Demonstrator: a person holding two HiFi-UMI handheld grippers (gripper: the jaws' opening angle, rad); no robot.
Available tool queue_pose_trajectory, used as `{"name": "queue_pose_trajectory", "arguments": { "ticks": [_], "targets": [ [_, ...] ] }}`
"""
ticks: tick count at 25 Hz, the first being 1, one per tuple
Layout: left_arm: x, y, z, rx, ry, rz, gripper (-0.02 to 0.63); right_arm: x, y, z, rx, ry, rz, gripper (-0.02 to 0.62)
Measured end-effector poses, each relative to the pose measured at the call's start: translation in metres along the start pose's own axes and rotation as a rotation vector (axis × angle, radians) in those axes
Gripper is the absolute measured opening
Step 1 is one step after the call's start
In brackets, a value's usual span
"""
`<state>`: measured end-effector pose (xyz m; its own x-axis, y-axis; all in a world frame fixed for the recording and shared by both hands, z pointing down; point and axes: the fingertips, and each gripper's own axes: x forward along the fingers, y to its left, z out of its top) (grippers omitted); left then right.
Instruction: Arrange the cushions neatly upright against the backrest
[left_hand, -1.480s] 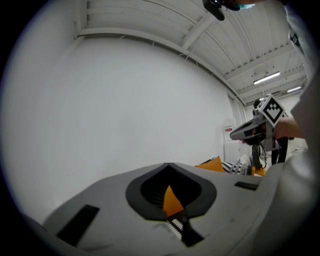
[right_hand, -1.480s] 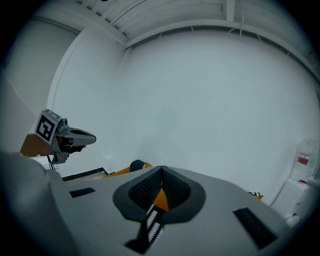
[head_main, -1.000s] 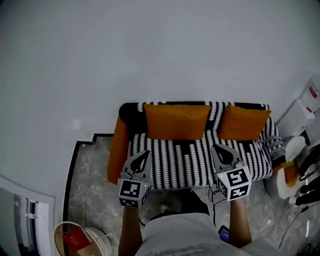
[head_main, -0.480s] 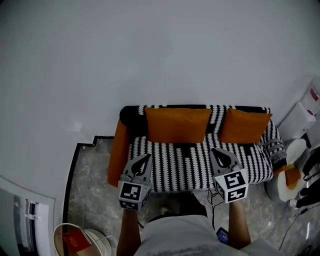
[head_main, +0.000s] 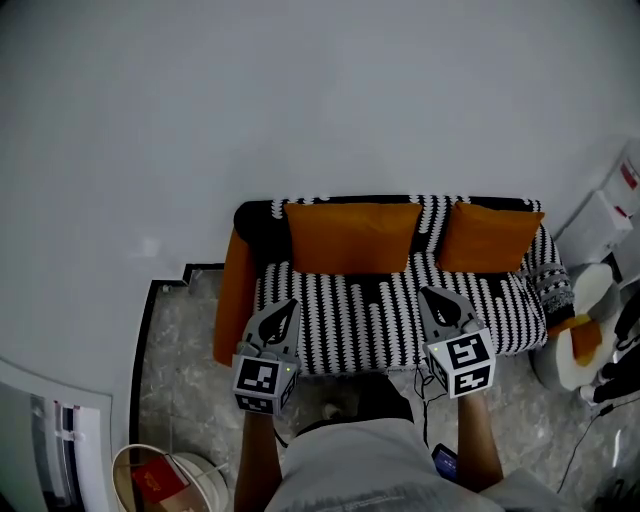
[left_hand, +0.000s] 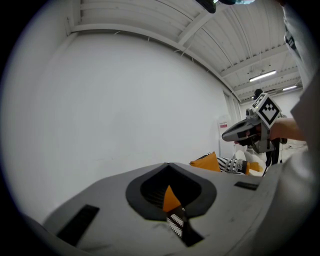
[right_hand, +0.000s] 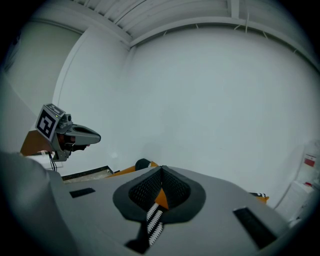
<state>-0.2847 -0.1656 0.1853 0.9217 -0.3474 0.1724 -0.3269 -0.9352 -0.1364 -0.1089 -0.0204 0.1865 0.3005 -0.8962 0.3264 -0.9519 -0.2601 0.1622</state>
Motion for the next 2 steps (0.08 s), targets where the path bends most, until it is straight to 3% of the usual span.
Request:
{"name": "queue_pose_trajectory", "arguments": {
  "ticks": [2],
  "targets": [
    [0.0015, 0.0032, -0.0033, -0.004, 0.004, 0.003, 0.017, 0.0041, 0.0011, -0.0021, -0.001, 0.006, 0.004, 0.003]
  ]
}}
